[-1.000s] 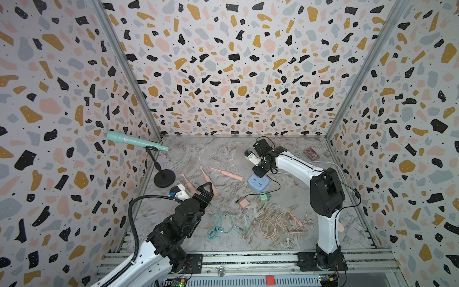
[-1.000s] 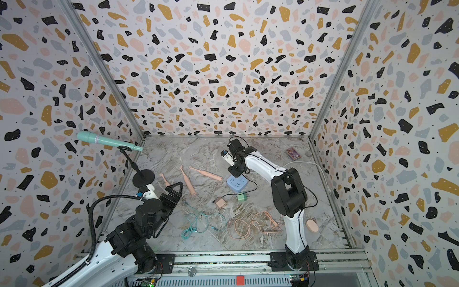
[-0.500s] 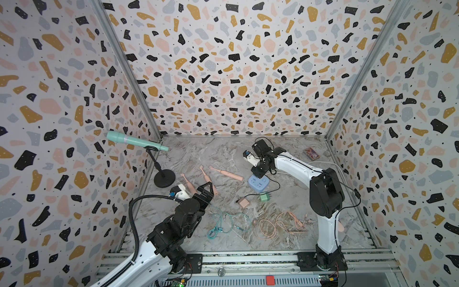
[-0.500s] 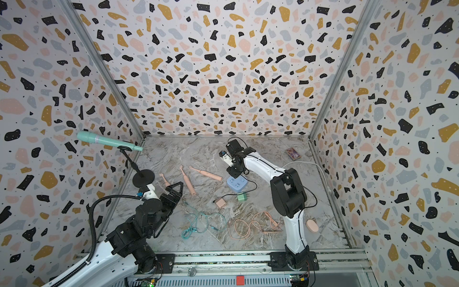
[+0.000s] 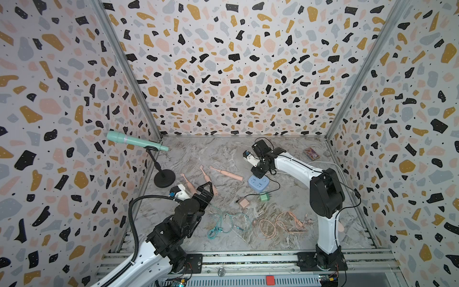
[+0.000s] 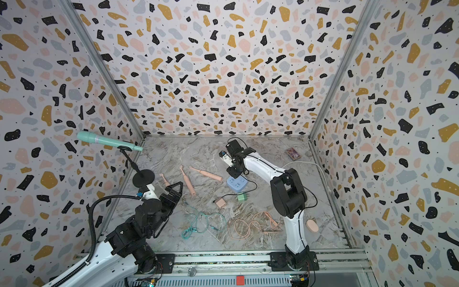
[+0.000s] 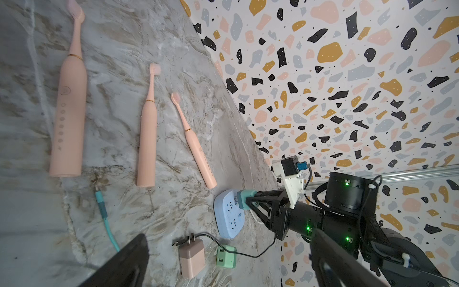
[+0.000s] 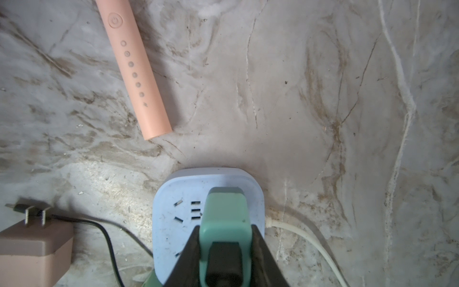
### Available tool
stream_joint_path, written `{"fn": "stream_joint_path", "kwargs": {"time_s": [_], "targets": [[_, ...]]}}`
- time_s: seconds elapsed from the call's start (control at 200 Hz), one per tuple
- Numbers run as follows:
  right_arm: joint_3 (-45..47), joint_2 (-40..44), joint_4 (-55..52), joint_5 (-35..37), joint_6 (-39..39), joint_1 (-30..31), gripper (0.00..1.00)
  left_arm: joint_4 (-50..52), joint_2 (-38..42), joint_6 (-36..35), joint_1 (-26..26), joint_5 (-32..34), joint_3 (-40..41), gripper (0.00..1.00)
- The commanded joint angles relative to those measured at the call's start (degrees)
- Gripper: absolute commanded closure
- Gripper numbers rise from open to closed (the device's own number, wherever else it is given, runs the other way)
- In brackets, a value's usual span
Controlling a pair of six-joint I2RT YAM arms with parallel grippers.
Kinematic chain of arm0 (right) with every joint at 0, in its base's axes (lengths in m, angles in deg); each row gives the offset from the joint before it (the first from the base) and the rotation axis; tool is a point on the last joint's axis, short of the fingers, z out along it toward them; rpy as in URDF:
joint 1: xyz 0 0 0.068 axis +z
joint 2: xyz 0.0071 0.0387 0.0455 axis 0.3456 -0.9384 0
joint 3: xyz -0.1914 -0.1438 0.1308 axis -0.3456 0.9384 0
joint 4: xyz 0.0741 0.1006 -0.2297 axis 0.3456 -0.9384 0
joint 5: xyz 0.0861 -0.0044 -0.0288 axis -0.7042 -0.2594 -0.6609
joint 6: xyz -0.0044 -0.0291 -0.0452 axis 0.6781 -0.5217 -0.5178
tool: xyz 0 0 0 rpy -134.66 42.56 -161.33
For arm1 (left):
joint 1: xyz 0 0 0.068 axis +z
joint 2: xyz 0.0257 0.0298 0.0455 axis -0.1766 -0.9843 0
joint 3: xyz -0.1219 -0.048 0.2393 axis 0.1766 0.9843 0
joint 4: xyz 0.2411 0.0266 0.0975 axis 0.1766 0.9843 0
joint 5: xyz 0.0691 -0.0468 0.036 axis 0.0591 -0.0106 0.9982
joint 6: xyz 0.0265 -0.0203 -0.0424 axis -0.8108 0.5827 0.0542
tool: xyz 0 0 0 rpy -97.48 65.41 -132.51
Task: Charge the electric toothbrush
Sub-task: Insert the charging cable into the plug.
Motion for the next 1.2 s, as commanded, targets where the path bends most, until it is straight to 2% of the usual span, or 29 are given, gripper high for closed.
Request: {"fn": "stream_joint_path", "kwargs": {"time_s": [0.0,0.641,1.192], "targets": [[1.2,1.0,-3.7,0.7,0.3,0.6,1.00,-1.3,0.4,0.0,0.2,-0.2,0.5,0.00],[1.4,5.0,-3.1,-0.3,0.8,0.9,1.00,-1.3,-0.2,0.1,0.2,-0.3,-0.1,0.00],[-0.8,1.2,-2.6,-2.6,-0.9,-1.8,1.00,-1.4,-0.9,-0.2,0.2,-0.5,-0.8,0.00]]}}
